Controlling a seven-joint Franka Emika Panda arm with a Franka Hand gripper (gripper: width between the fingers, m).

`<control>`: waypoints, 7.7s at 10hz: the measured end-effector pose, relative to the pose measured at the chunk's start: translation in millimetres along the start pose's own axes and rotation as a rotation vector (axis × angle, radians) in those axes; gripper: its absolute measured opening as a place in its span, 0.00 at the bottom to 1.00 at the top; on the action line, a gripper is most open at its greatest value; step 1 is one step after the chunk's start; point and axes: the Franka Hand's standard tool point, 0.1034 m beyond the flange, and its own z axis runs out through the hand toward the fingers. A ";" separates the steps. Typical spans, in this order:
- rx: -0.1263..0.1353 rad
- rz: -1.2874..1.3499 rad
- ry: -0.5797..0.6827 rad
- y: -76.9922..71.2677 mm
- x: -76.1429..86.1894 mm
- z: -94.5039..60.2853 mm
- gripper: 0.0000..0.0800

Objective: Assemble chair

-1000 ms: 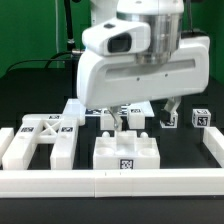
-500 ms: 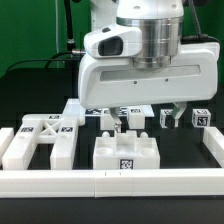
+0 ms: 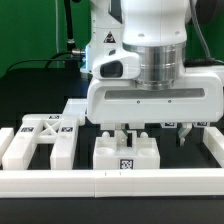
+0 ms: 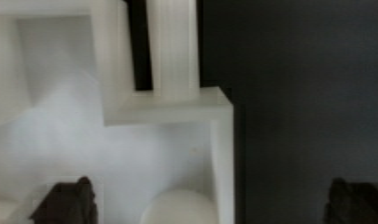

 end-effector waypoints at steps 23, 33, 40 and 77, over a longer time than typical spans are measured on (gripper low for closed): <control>0.012 -0.089 0.031 -72.8 16.9 12.4 0.04; 0.010 -0.094 0.066 -82.2 28.9 -21.6 0.51; 0.005 -0.128 0.076 -44.6 -1.8 -70.2 0.81; -0.039 -0.077 -0.874 18.1 -136.9 -1.9 0.81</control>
Offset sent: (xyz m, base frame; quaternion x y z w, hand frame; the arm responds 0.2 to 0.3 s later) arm 0.0000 0.0000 0.0000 0.0000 0.0000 0.0000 1.0000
